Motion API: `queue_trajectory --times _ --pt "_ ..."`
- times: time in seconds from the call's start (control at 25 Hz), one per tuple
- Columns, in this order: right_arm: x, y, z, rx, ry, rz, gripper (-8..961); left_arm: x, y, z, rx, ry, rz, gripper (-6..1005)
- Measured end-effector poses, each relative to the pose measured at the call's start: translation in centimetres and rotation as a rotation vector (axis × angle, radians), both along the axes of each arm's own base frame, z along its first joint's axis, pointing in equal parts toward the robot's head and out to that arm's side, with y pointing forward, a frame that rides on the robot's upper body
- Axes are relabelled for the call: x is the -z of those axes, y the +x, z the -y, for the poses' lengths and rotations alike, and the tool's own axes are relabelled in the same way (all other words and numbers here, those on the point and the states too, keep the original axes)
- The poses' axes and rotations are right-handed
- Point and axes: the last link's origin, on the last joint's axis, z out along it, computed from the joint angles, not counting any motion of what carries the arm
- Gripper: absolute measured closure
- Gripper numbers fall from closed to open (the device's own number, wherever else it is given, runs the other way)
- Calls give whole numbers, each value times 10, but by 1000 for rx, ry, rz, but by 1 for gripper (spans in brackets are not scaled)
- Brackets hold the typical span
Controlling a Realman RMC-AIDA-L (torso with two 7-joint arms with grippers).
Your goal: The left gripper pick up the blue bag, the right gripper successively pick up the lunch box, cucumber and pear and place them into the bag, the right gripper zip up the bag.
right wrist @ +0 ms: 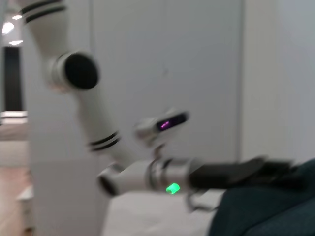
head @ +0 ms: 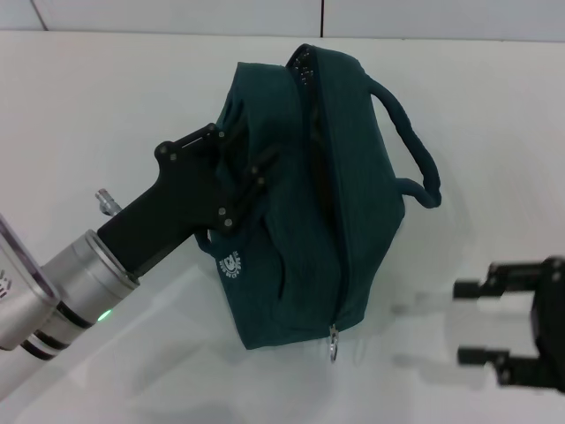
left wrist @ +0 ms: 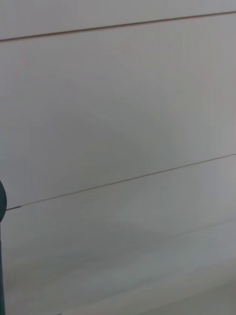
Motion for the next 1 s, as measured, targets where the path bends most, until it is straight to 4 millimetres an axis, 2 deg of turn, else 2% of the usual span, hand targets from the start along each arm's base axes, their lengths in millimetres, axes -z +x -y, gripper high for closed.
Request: queue_trajectory --times 0.32,0.56,1.0 --pt "50 -4 -12 66 -150 117 414 0 2 -2 9 -2 -1 628" --pt "65 -8 -23 85 -154 174 417 1 4 -3 15 -10 1 627" --pt "89 -20 -27 58 -190 227 424 2 5 0 19 -13 11 628"
